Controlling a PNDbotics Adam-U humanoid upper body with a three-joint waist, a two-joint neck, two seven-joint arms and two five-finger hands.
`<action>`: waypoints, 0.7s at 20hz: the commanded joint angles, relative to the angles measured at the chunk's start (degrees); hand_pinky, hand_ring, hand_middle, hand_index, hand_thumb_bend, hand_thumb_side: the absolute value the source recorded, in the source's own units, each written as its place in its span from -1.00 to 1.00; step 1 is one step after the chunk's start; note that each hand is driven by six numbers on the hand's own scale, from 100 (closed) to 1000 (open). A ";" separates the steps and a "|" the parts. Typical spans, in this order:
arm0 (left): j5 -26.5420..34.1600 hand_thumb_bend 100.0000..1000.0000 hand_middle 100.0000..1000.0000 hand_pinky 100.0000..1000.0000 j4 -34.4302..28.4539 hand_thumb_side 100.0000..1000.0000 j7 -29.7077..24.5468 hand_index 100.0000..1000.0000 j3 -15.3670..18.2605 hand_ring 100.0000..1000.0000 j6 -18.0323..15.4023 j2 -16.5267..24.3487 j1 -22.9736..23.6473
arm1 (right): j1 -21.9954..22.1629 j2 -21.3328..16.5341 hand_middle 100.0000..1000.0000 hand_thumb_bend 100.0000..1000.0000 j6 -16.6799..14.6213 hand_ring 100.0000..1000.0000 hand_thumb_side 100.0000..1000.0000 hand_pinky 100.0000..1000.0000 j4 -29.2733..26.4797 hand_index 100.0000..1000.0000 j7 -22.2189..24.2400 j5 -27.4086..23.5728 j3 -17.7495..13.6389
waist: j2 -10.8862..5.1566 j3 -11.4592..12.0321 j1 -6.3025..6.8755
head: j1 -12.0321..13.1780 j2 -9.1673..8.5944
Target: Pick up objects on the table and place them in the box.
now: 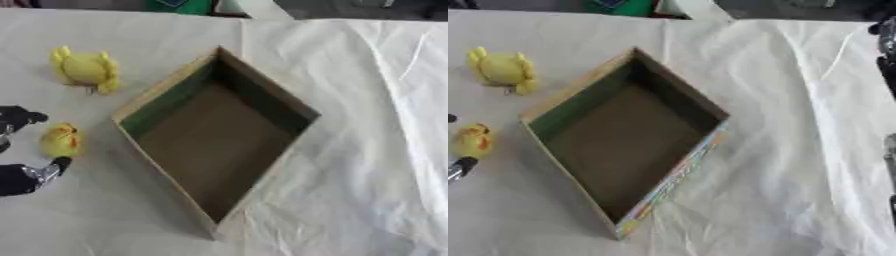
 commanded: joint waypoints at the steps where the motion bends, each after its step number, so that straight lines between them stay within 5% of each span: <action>1: -0.59 -0.60 0.54 0.15 1.04 0.37 1.05 0.81 0.19 0.56 0.78 0.44 -1.25 | -0.32 -0.79 -0.27 -1.00 -0.04 0.01 -0.12 0.40 -1.12 0.37 0.31 -0.28 -0.21 | -0.85 -0.06 0.11 | 0.10 -0.67; 14: -3.94 -0.53 0.53 0.16 7.95 0.30 2.18 0.80 -1.55 0.56 -1.86 -1.83 -4.20 | -0.33 -0.68 -0.28 -1.00 -0.04 0.01 -0.12 0.40 -1.12 0.38 0.64 -0.34 -0.23 | -0.39 -0.16 0.01 | 0.20 -0.86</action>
